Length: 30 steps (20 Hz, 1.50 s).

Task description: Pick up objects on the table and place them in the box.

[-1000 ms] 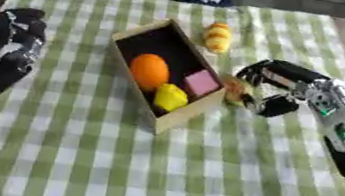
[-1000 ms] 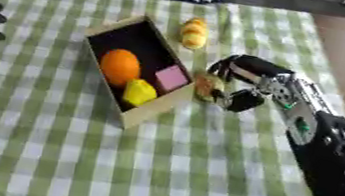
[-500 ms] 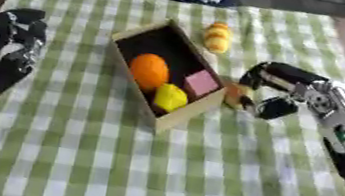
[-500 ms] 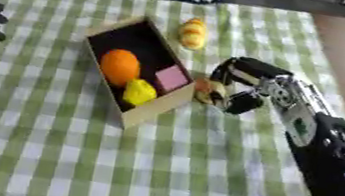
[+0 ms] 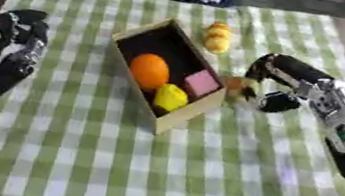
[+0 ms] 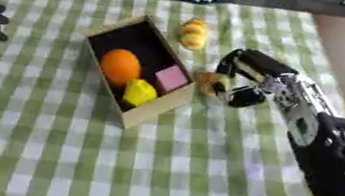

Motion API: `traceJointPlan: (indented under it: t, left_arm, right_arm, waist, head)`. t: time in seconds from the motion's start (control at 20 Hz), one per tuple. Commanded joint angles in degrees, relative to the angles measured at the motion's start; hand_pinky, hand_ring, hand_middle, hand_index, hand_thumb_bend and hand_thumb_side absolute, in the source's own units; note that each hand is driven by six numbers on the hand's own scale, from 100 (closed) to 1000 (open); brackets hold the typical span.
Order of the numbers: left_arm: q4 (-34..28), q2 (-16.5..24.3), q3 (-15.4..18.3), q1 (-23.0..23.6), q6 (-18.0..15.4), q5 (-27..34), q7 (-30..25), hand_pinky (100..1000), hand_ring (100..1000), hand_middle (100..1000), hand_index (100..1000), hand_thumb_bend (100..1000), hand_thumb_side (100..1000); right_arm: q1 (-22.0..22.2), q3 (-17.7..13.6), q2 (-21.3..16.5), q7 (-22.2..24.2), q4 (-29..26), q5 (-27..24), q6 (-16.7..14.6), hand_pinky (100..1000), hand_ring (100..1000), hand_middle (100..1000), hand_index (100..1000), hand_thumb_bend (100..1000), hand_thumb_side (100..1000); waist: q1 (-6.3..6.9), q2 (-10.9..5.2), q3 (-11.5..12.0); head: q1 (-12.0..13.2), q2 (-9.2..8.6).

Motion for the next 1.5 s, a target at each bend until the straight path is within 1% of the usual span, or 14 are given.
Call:
traceJointPlan:
  t: [0.05, 0.3, 0.5, 0.8, 1.15, 1.4, 1.45, 1.5]
  left_arm:
    - [-1.1, 0.6, 0.4, -0.2, -0.3, 0.0, 0.0, 731, 617, 678, 826, 100, 758]
    - [-1.1, 0.5, 0.6, -0.4, -0.4, 0.1, 0.1, 732, 617, 678, 825, 100, 756]
    - [-1.1, 0.5, 0.9, -0.7, -0.6, 0.3, 0.5, 732, 617, 677, 825, 100, 748]
    - [-1.1, 0.9, 1.8, -1.4, -1.0, 0.7, 2.2, 731, 616, 676, 823, 100, 722]
    - [-1.1, 1.5, 2.7, -2.5, -1.6, 1.5, 4.3, 730, 616, 674, 818, 100, 697]
    - [-1.1, 1.3, 2.6, -3.2, -1.8, 2.1, 4.7, 730, 616, 674, 817, 100, 695]
    - [-1.1, 1.2, 2.6, -3.2, -1.9, 2.2, 4.6, 730, 572, 674, 817, 100, 695]
    - [-1.1, 1.1, 2.5, -3.3, -1.9, 2.2, 4.6, 730, 565, 674, 817, 100, 695]
  right_arm:
    - [-2.1, -1.1, -1.8, -2.0, -1.8, 0.3, -0.2, 673, 631, 584, 336, 100, 217]
    - [-3.8, -1.3, -2.4, -2.5, -2.6, 0.6, -0.2, 689, 635, 587, 328, 100, 216]
    - [-6.3, -1.5, -2.6, -2.3, -3.5, 1.2, 0.1, 699, 638, 589, 329, 100, 214]
    - [-10.5, -1.4, -1.1, -1.4, -3.4, 2.7, 0.3, 714, 646, 595, 331, 100, 217]
    - [-14.3, -1.0, 3.4, -0.1, -0.9, 5.5, -0.7, 720, 650, 598, 333, 100, 219]
    - [-15.1, -1.0, 7.8, 0.6, 3.1, 8.3, -1.3, 717, 651, 601, 340, 100, 226]
    - [-15.0, -1.1, 8.7, 0.8, 4.1, 9.0, -1.3, 717, 652, 602, 346, 100, 229]
    - [-14.9, -1.2, 9.4, 0.8, 5.0, 9.7, -1.3, 717, 652, 602, 347, 100, 229]
  waist:
    - [-0.36, -1.17, 0.1]
    - [-0.48, -1.13, 0.4]
    - [-0.53, -1.14, 0.9]
    - [-0.44, -1.07, 2.3]
    - [-0.23, -0.84, 4.2]
    - [0.0, -0.67, 5.3]
    - [0.07, -0.63, 5.6]
    - [0.13, -0.61, 5.7]
  head:
    - [-0.1, 0.26]
    - [-0.2, 0.26]
    - [-0.5, 0.26]
    - [-1.6, 0.26]
    - [-3.2, 0.26]
    - [-4.2, 0.26]
    - [-4.4, 0.26]
    - [-4.5, 0.26]
